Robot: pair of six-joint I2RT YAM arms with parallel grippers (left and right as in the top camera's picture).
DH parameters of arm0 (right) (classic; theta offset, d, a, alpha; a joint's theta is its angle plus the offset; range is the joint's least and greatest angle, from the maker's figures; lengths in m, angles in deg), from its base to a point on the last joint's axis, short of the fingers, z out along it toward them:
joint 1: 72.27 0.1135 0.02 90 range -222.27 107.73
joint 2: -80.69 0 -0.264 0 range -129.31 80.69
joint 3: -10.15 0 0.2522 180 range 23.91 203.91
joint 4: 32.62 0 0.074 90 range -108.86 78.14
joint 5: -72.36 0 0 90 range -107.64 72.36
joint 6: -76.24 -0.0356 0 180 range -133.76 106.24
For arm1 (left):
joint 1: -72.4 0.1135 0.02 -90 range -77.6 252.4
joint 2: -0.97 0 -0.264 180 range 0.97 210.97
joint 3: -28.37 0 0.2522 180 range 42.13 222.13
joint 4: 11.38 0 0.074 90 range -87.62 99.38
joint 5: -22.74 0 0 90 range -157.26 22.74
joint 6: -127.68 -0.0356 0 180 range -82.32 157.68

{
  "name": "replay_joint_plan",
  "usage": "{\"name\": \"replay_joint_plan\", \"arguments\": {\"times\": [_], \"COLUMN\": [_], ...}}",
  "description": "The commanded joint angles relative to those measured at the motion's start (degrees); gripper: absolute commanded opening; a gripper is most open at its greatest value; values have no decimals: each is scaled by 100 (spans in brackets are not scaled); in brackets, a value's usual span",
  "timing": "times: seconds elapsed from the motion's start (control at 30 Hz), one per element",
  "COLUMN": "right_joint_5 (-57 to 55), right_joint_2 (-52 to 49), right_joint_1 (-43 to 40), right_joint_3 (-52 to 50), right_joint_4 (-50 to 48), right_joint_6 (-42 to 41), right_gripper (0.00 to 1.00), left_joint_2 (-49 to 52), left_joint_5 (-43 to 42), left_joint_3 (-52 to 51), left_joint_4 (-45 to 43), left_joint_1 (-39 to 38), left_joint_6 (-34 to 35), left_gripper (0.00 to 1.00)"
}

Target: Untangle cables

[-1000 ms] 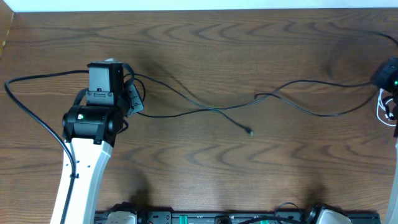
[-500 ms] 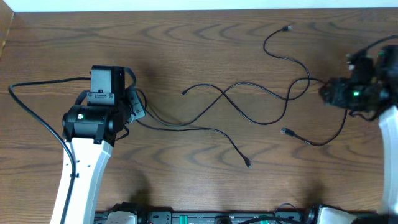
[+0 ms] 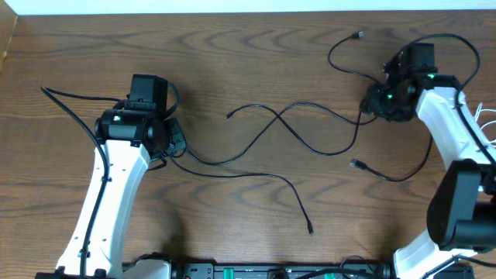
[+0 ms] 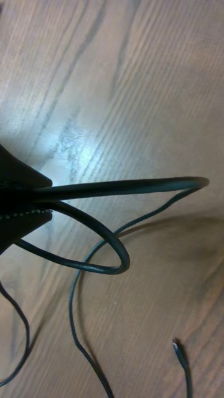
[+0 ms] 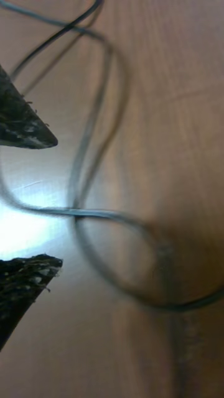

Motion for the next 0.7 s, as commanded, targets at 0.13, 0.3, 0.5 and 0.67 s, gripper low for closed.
{"name": "replay_joint_plan", "arguments": {"times": [0.13,0.3,0.5,0.67], "right_joint_5": [-1325,-1821,-1596,-872], "right_joint_2": [-575,-892,-1366,-815], "right_joint_1": [564,688,719,588], "right_joint_3": [20,20,20,144], "right_joint_4": [-612,-732,-901,-922], "right_joint_6": [-1379,-1941,-2100,-1580], "right_gripper": [50,50,7,1], "left_joint_2": [22,22,22,22], "left_joint_5": [26,-81,-79,-79], "left_joint_3": [-13,-13,-13,-13], "left_joint_4": [28,31,28,31], "left_joint_1": [17,17,17,17], "left_joint_6": [-9,-11,-11,-13], "left_gripper": [8,7,8,8]}}
